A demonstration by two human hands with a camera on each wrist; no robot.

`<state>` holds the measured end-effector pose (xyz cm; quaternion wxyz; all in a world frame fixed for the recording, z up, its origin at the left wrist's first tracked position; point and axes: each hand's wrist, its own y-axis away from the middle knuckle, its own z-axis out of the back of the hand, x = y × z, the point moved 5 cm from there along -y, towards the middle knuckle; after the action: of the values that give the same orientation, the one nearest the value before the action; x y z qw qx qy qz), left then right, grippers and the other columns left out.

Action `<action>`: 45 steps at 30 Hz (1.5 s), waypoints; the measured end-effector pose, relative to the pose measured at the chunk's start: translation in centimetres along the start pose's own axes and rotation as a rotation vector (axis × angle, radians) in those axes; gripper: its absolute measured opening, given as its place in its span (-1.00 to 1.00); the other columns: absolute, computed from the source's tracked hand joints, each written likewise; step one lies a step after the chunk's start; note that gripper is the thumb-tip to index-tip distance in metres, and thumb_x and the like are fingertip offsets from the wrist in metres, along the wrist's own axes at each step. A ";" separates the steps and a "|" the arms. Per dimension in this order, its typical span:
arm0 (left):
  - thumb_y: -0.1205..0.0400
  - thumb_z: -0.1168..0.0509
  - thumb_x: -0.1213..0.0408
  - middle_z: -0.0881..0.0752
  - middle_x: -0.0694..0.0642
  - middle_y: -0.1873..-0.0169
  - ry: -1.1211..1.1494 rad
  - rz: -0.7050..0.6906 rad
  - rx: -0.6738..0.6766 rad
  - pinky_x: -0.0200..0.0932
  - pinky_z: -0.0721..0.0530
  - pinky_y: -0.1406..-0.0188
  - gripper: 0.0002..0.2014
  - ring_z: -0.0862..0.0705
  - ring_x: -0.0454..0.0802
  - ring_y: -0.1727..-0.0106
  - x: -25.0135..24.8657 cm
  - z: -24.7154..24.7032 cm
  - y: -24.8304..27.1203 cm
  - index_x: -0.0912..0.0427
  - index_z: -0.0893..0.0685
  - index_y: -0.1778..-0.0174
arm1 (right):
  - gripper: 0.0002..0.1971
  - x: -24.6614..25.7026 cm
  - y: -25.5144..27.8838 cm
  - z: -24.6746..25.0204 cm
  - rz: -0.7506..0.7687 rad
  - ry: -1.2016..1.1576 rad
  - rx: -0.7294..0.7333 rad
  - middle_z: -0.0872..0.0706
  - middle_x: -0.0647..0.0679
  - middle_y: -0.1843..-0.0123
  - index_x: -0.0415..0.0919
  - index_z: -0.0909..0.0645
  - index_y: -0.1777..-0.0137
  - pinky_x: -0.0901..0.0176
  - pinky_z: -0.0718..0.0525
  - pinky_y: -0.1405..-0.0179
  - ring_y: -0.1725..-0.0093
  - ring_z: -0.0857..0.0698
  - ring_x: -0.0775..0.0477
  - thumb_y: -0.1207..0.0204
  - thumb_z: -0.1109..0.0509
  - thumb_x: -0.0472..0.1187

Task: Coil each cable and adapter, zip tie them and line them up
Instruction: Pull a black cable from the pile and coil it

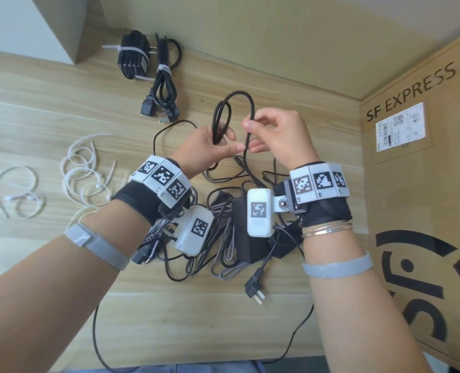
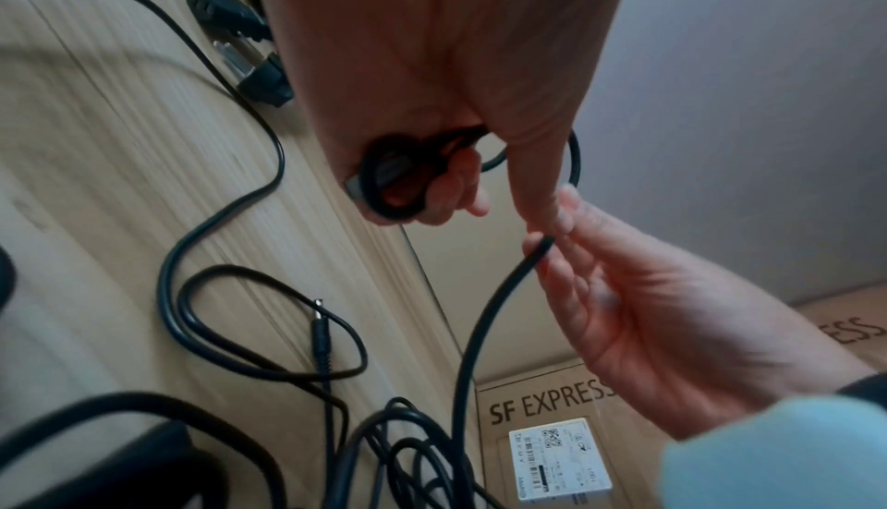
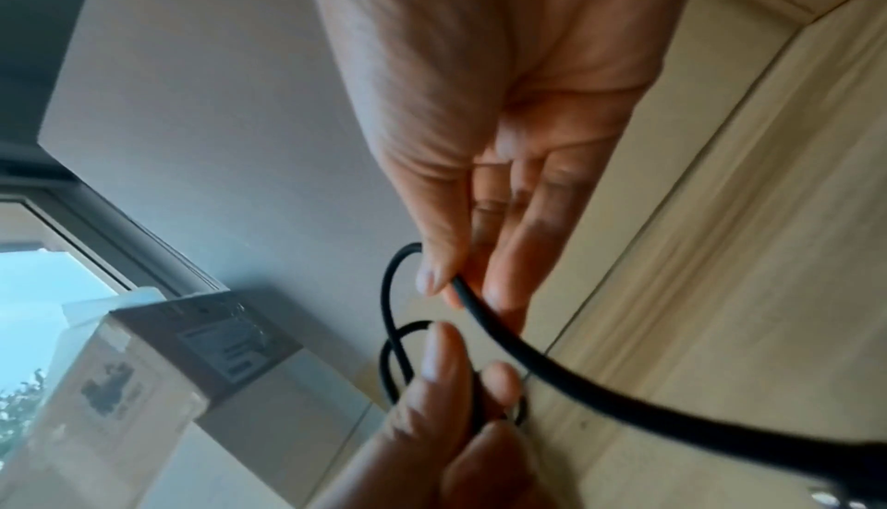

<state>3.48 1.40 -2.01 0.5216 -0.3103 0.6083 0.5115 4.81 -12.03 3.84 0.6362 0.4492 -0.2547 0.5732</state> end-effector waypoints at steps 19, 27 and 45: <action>-0.71 -0.07 0.44 -0.40 -0.12 0.71 0.387 0.059 -0.109 -0.24 -0.64 0.46 -0.76 -0.48 -0.13 0.66 -0.2 1.4 -0.3 0.20 -0.43 0.28 | -0.83 -4.0 1.9 -2.5 -0.192 0.406 0.382 -0.80 0.02 0.07 0.02 -0.63 0.02 0.19 -0.55 0.00 0.10 -0.70 0.10 -0.45 -0.48 0.01; -0.68 -0.14 0.40 -0.37 0.01 0.53 0.331 0.085 -0.287 -0.33 -0.35 0.68 -0.81 -0.28 -0.18 0.69 -0.3 3.9 -0.3 0.13 -0.41 0.26 | -0.75 -4.9 2.3 -0.3 -0.189 0.511 0.383 -0.64 0.10 0.43 -0.12 -0.68 0.24 0.36 -0.40 0.47 0.53 -0.48 0.21 -0.55 -0.37 0.02; -0.66 -0.22 0.29 -0.58 -0.10 0.62 -0.066 0.019 0.266 -0.35 -0.36 0.59 -0.82 -0.41 -0.17 0.60 -0.6 -1.9 1.2 0.09 -0.57 0.28 | -0.70 -1.6 1.9 0.1 0.045 0.249 0.167 -0.37 0.09 0.59 -0.02 -0.60 0.40 0.15 -0.35 0.37 0.52 -0.34 0.04 -0.58 -0.33 -0.08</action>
<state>1.94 -0.12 -1.18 0.5729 -0.2155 0.6563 0.4412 2.65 -13.01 3.11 0.6103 0.4203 -0.1349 0.6577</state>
